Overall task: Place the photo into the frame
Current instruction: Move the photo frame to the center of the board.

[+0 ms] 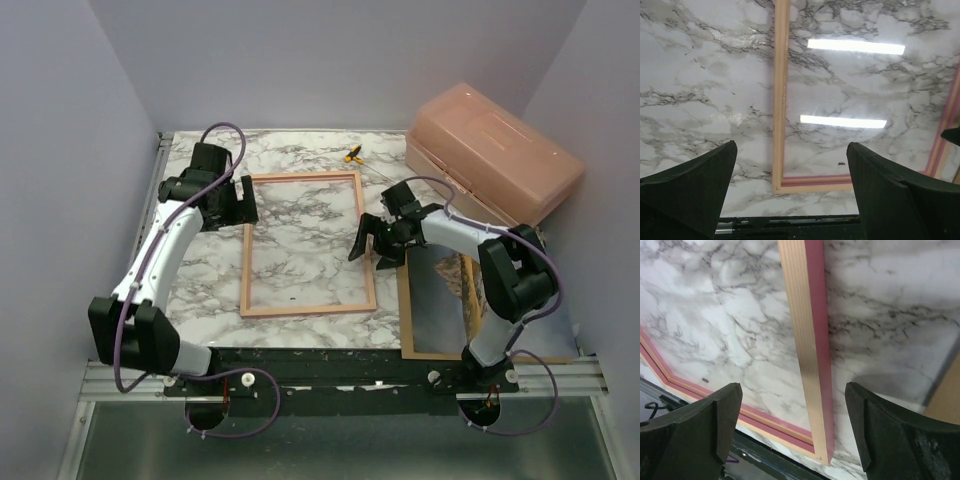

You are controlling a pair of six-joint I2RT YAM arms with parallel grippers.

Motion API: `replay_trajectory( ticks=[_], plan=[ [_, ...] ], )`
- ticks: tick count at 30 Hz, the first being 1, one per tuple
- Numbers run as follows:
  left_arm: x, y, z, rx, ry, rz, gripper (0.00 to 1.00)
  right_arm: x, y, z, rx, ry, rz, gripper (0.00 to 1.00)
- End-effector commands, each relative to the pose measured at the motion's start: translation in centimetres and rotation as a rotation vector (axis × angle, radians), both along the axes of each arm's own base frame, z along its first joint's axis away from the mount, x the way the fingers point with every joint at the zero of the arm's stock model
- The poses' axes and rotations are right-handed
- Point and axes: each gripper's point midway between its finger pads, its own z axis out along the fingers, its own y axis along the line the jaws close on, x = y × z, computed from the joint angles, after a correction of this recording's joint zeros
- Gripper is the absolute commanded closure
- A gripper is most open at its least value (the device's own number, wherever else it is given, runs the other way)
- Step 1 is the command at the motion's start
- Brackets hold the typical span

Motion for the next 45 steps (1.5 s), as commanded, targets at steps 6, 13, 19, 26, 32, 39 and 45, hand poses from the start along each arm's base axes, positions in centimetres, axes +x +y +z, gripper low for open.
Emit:
replay_trajectory(
  ticks=[6, 13, 19, 26, 32, 39, 45],
  plan=[
    [-6.3, -7.0, 2.1, -0.305, -0.056, -0.157, 0.02, -4.1, -2.3, 1.8, -0.010, -0.010, -0.044, 0.02],
    [-9.4, -14.7, 0.6, -0.529, 0.033, -0.277, 0.02, -5.9, -4.5, 2.8, 0.033, -0.016, -0.136, 0.00],
    [-11.5, -21.6, -0.6, -0.638, 0.143, -0.393, 0.02, -6.5, -8.0, 2.9, 0.118, 0.024, -0.251, 0.00],
    [-14.4, -30.3, -0.3, -0.748, 0.252, -0.540, 0.03, -6.2, -11.6, 5.0, 0.139, -0.002, -0.361, 0.00],
    [-17.2, -36.7, -0.8, -0.847, 0.338, -0.576, 0.07, -4.7, -14.2, 10.4, 0.086, -0.133, -0.460, 0.00],
    [-20.5, -41.1, -3.3, -0.847, 0.445, -0.594, 0.16, -3.2, -16.6, 18.0, 0.015, -0.309, -0.563, 0.00],
    [-22.9, -42.0, -5.9, -0.826, 0.549, -0.565, 0.24, -3.1, -17.8, 21.3, -0.007, -0.386, -0.628, 0.00]
  ],
)
